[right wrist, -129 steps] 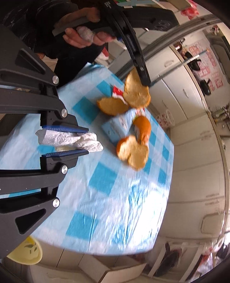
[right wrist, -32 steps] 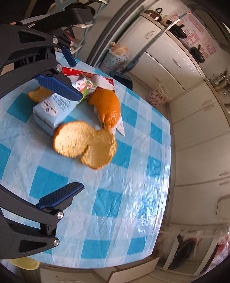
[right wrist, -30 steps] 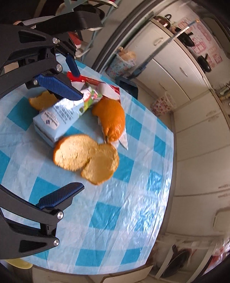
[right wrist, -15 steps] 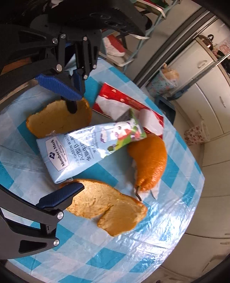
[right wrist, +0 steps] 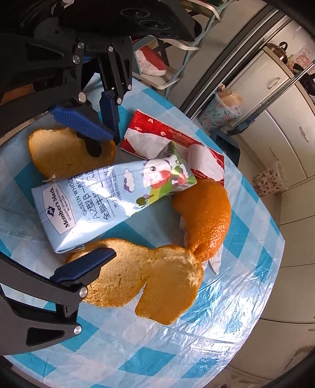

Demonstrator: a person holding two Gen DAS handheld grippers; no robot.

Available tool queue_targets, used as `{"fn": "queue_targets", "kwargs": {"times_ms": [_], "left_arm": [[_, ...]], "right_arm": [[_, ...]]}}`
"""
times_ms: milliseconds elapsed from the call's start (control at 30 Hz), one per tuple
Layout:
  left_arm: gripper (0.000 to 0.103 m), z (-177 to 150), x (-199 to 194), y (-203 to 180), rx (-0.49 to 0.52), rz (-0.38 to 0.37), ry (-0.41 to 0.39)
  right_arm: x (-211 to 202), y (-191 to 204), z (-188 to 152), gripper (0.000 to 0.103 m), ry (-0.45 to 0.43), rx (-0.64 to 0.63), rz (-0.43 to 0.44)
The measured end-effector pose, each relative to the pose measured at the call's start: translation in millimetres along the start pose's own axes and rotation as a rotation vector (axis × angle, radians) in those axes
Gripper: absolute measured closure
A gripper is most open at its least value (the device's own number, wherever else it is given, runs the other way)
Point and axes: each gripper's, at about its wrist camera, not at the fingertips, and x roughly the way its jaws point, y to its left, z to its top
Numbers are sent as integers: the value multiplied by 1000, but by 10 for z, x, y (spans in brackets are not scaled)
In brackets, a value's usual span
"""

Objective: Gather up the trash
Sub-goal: 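Grasp the milk carton with the right tool while the left tool grasps an orange peel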

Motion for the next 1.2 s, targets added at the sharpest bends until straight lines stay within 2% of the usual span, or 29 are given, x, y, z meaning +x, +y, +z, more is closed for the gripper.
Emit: {"fn": "queue_targets", "kwargs": {"times_ms": [100,167,200,500,633,700,733,767,933,1033,1200], "left_arm": [[78,6,8,-56,27,21,-6],[77,4,12,-91,48,41,-8],[78,13,15,-98,53,46,-8],[77,-1,17,-144,81,33,7],[77,-16,51,-274,142,67,9],[76,-19,65,-325,153,49,17],[76,-21,70,-346,159,41,21],[76,-24,78,-372,165,39,23],[67,-35,126,-535,212,24,31],[61,-55,147,-630,236,30,32],[60,-67,153,-679,242,25,34]], "right_arm": [[-48,-99,-64,35,13,28,7],[-120,-166,-128,52,14,36,6],[-159,-185,-163,54,12,33,2],[-535,-157,-592,54,30,-92,-59],[-565,-274,-873,54,104,-127,-110],[-524,-336,-1015,49,147,-139,-144],[-507,-361,-1055,40,152,-138,-166],[-493,-379,-1083,36,151,-133,-175],[-398,-312,-1153,33,136,-148,-194],[-352,-273,-1131,33,113,-146,-221],[-330,-311,-1079,36,82,-114,-240]]}}
